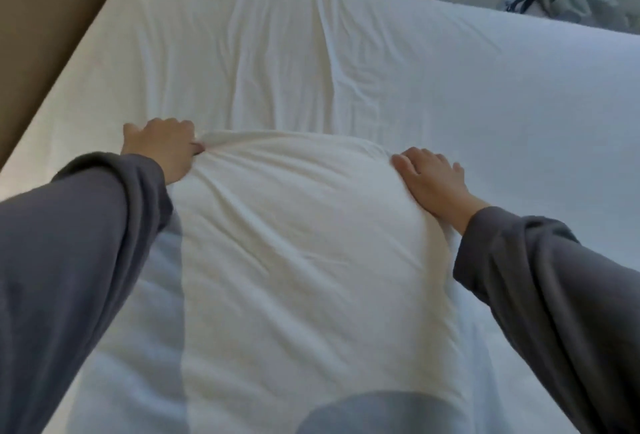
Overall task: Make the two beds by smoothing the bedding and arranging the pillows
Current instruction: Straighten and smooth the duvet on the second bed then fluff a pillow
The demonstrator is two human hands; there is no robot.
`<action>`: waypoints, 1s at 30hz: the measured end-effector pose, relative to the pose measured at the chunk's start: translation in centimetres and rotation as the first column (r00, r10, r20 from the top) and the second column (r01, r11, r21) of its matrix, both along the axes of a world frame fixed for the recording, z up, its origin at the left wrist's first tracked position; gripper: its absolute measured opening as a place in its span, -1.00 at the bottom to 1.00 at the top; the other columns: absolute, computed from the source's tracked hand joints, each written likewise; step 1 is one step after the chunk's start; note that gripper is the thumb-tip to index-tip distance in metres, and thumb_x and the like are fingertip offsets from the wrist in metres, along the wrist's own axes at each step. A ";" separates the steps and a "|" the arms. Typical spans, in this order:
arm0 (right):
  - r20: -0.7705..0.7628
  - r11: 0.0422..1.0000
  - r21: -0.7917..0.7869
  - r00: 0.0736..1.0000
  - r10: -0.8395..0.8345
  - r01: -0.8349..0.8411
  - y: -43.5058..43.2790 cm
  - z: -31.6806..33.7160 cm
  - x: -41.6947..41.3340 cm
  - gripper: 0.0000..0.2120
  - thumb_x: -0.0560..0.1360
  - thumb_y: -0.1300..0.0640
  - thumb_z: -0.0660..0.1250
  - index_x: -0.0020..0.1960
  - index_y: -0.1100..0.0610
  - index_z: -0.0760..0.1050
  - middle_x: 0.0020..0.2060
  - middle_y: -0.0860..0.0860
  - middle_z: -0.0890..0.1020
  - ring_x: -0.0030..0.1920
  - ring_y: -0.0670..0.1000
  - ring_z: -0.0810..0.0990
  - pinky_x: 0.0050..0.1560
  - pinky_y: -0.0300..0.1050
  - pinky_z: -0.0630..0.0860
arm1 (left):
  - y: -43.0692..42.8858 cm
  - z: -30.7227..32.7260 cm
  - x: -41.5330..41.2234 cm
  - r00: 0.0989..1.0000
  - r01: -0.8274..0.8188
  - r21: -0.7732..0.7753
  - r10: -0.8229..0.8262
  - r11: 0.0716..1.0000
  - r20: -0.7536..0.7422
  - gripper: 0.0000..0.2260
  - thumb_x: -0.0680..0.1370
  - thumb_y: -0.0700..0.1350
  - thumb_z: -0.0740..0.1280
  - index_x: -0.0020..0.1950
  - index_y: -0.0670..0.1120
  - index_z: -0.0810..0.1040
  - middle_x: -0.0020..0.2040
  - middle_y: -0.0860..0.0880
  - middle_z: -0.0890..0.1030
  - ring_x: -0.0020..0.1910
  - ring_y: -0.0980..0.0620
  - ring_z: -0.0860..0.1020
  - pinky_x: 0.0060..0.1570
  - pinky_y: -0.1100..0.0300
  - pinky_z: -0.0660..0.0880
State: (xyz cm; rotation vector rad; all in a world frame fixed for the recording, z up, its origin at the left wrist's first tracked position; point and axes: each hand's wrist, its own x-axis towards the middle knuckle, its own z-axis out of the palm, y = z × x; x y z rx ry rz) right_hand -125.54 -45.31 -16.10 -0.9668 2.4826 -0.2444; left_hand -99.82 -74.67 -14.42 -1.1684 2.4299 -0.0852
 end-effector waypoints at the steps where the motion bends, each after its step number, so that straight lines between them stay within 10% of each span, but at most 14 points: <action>1: -0.027 0.999 0.024 0.999 -0.026 0.026 0.5 -0.9 -0.1 -0.63 0.62 -0.13 -0.02 0.14 0.06 0.45 0.09 0.07 0.54 0.19 0.17 0.44 0.30 0.26 0.25 | 0.4 -1.3 -0.1 0.997 -0.067 0.046 0.069 0.997 -0.039 -0.77 0.64 0.01 0.11 0.16 -0.10 0.43 0.07 -0.11 0.49 0.13 -0.15 0.44 0.06 -0.08 0.28; 5: -0.047 0.992 -0.003 0.991 -0.124 0.124 2.2 -3.2 0.7 -0.61 0.64 -0.09 -0.03 0.27 0.09 0.41 0.25 0.13 0.48 0.29 0.19 0.38 0.33 0.27 0.23 | 2.8 -2.8 -1.2 0.965 -0.101 0.107 0.124 0.989 -0.230 -0.68 0.65 -0.04 0.06 0.34 -0.13 0.37 0.35 -0.18 0.39 0.34 -0.19 0.33 0.24 -0.18 0.27; 9: 0.121 0.978 -0.085 0.976 -0.180 0.191 5.0 -1.6 2.9 -0.52 0.65 -0.14 -0.05 0.56 -0.13 0.05 0.58 -0.03 0.00 0.57 0.07 -0.10 0.47 0.34 -0.12 | 5.7 -0.1 0.7 0.911 -0.059 0.218 0.142 0.974 -0.388 -0.47 0.66 0.07 0.02 0.59 -0.06 -0.03 0.60 -0.04 -0.11 0.57 -0.07 -0.13 0.47 -0.22 -0.06; 16: 0.144 0.993 -0.115 0.989 -0.022 0.038 14.5 3.1 16.6 -0.41 0.59 -0.25 -0.06 0.56 -0.22 -0.18 0.55 -0.15 -0.29 0.54 0.01 -0.34 0.45 0.25 -0.21 | 22.0 5.5 11.9 0.963 0.112 0.323 -0.023 0.940 -0.268 -0.29 0.49 0.40 -0.19 0.56 0.14 -0.27 0.56 0.07 -0.35 0.54 -0.01 -0.34 0.46 -0.22 -0.19; 22: 0.393 0.942 -0.008 0.867 -0.307 0.337 23.8 3.2 21.5 -0.39 0.64 -0.11 0.05 0.57 -0.16 -0.19 0.58 -0.01 -0.15 0.56 0.12 0.02 0.43 0.12 0.20 | 28.3 6.0 22.4 0.908 -0.381 0.353 0.418 0.854 -0.032 -0.40 0.60 0.29 -0.10 0.58 0.14 -0.20 0.59 0.05 -0.25 0.56 -0.07 -0.21 0.47 -0.23 -0.09; 26: 0.461 0.989 0.138 0.880 -0.118 0.060 29.6 6.3 25.9 -0.20 0.55 0.27 0.17 0.58 -0.06 -0.25 0.59 0.05 -0.09 0.46 0.17 0.25 0.20 -0.02 0.39 | 34.0 9.2 27.1 0.854 -0.411 0.417 0.503 0.811 -0.135 -0.49 0.67 -0.08 0.00 0.60 0.08 -0.10 0.60 -0.01 -0.13 0.57 -0.05 -0.13 0.50 -0.11 0.02; 30: 0.454 0.963 0.269 0.883 -0.117 -0.010 33.1 6.5 29.6 -0.01 0.46 0.16 0.36 0.57 -0.04 -0.32 0.53 0.04 0.13 0.32 0.15 0.44 0.04 -0.09 0.46 | 34.8 10.2 30.4 0.919 -0.328 0.374 0.385 0.867 -0.086 -0.24 0.54 -0.27 0.24 0.58 0.08 -0.12 0.60 -0.01 -0.09 0.56 -0.08 -0.03 0.42 -0.09 0.25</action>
